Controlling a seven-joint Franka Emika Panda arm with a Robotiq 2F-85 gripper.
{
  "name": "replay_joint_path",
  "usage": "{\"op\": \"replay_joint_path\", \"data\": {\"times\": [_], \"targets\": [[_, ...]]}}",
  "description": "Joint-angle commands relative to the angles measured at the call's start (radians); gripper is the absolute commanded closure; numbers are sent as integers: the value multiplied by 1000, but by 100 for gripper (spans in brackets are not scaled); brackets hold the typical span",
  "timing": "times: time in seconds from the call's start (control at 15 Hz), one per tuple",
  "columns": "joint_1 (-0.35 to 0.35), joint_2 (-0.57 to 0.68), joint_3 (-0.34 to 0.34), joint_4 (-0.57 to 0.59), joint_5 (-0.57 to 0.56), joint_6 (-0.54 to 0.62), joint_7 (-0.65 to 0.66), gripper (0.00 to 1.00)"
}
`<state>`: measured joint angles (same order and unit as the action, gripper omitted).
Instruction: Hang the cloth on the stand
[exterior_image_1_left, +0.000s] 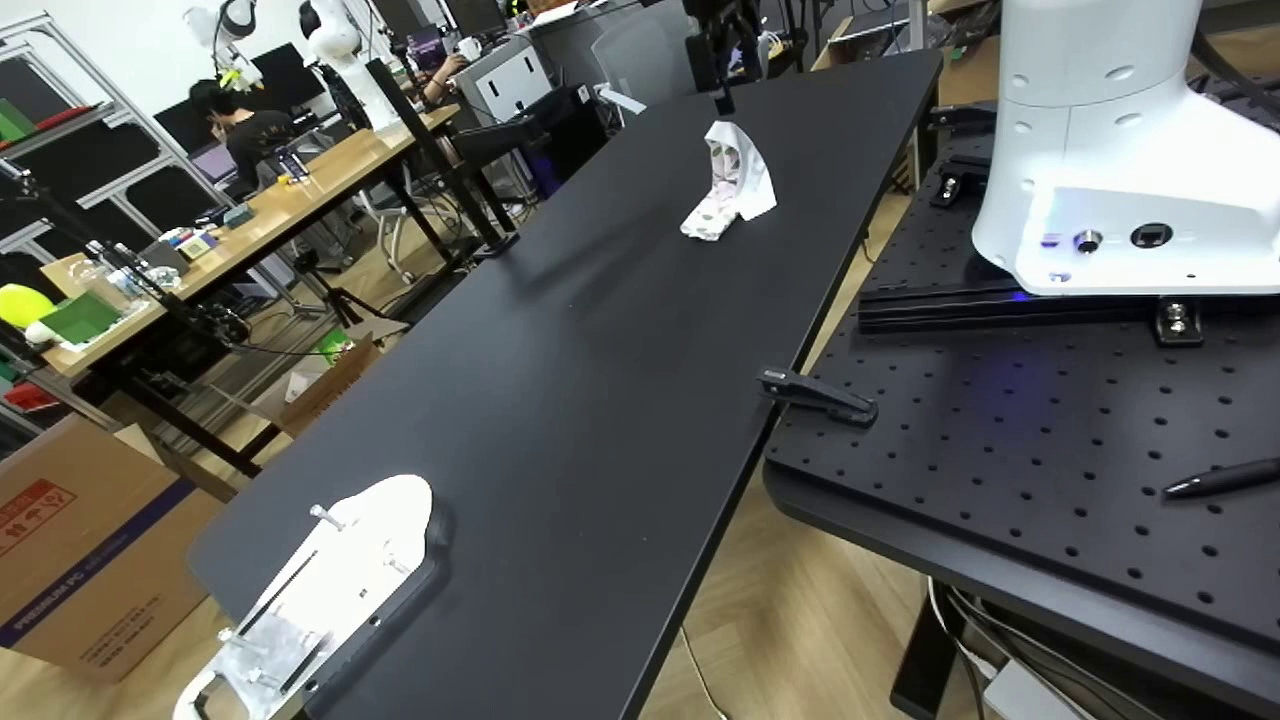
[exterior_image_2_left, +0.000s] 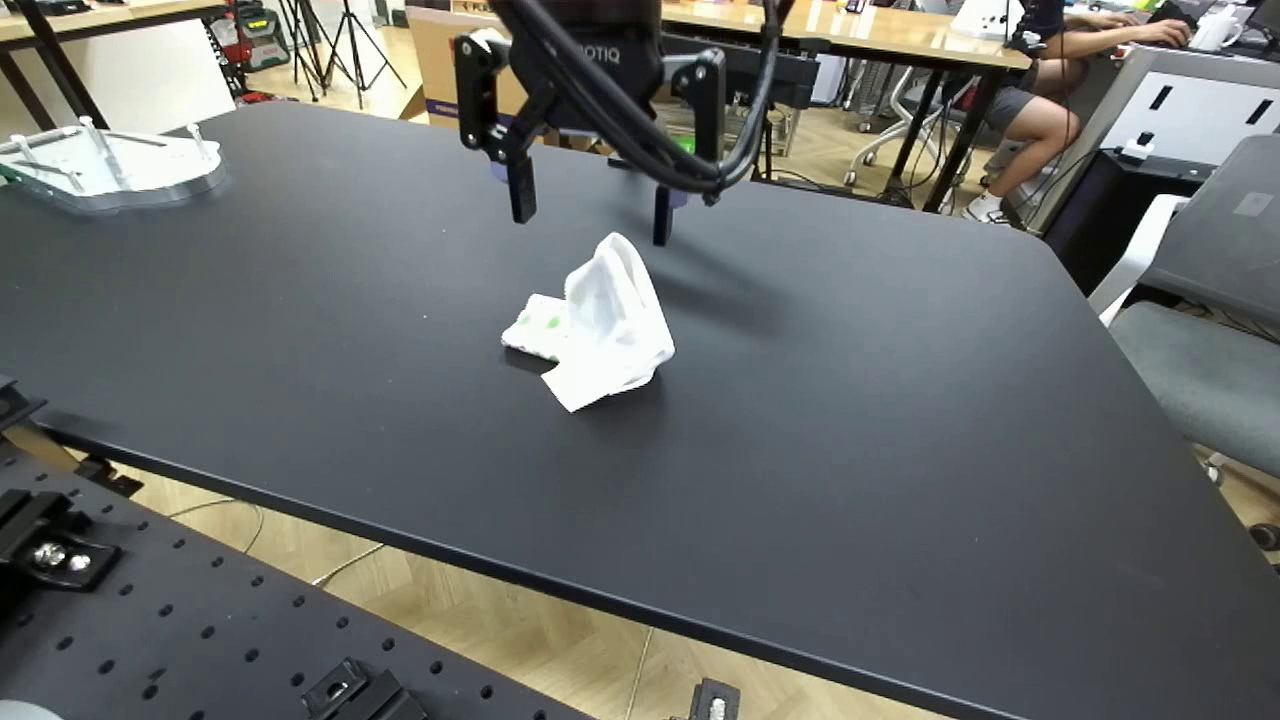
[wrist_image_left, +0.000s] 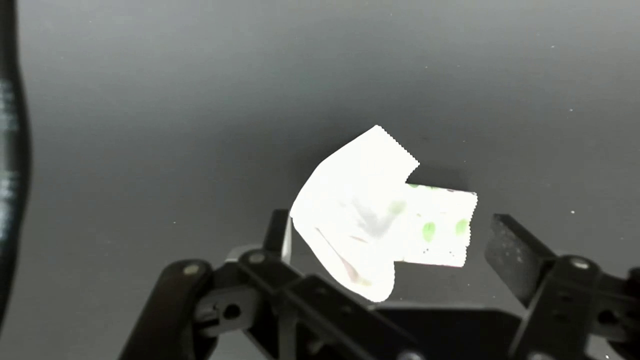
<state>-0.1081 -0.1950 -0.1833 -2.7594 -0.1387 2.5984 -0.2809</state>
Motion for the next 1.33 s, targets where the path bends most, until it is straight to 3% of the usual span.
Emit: {"op": "replay_joint_path", "data": {"times": [0.0,0.73,0.8,0.87,1.27], "targets": [[-18,117,8,49,-15,43,12,0],[-17,294,28,145,-17,133,-25,0],[-18,303,34,153,-4,135,-33,25],[-19,313,39,160,0,136,-41,25],[-25,343,68,179,21,119,-96,68]]}}
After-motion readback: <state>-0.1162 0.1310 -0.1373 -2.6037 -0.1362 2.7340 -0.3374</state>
